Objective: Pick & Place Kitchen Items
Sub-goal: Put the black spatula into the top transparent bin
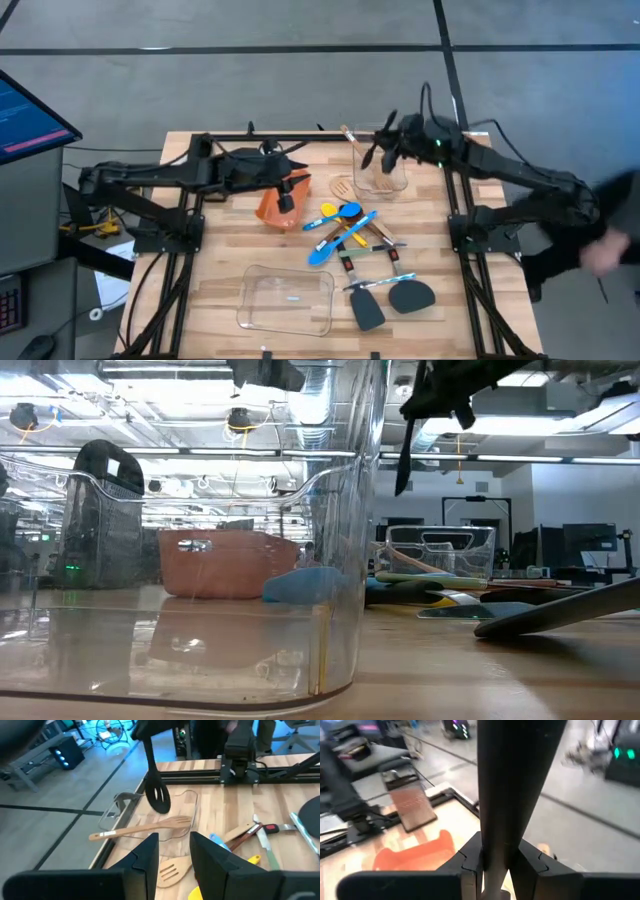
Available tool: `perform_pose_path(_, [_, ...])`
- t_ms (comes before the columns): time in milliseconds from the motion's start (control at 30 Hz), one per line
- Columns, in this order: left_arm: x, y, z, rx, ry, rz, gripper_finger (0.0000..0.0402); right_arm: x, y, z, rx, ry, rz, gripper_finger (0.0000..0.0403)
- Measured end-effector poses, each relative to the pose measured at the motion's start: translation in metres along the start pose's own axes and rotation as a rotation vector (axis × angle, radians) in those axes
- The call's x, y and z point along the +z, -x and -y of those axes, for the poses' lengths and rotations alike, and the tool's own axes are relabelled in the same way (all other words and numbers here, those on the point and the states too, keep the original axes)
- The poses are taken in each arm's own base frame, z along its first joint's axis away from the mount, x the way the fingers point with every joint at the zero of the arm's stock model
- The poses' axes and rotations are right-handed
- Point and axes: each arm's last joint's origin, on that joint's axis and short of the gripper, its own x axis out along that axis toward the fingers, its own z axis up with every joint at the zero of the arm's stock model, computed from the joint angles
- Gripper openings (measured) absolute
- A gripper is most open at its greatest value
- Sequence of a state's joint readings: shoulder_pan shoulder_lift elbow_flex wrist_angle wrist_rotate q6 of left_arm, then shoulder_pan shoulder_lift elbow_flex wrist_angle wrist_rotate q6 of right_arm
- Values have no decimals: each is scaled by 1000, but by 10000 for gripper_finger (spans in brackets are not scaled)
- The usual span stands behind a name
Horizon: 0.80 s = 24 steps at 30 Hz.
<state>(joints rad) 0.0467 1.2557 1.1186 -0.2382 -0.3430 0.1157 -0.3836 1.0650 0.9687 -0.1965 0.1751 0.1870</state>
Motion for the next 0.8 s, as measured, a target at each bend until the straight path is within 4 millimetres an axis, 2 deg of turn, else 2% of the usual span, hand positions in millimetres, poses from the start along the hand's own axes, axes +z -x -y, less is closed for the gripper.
perform_pose_path(267, [-20,-2,3,2,4,11,95,23,-38,33,-8,-113,-233,58])
perform_pose_path(467, [-33,-6,6,-2,-8,-25,95,25,-67,56,-78,-187,-456,58])
perform_pose_path(800, [-36,-7,7,-3,-11,-33,95,19,-112,91,-162,-274,-710,58])
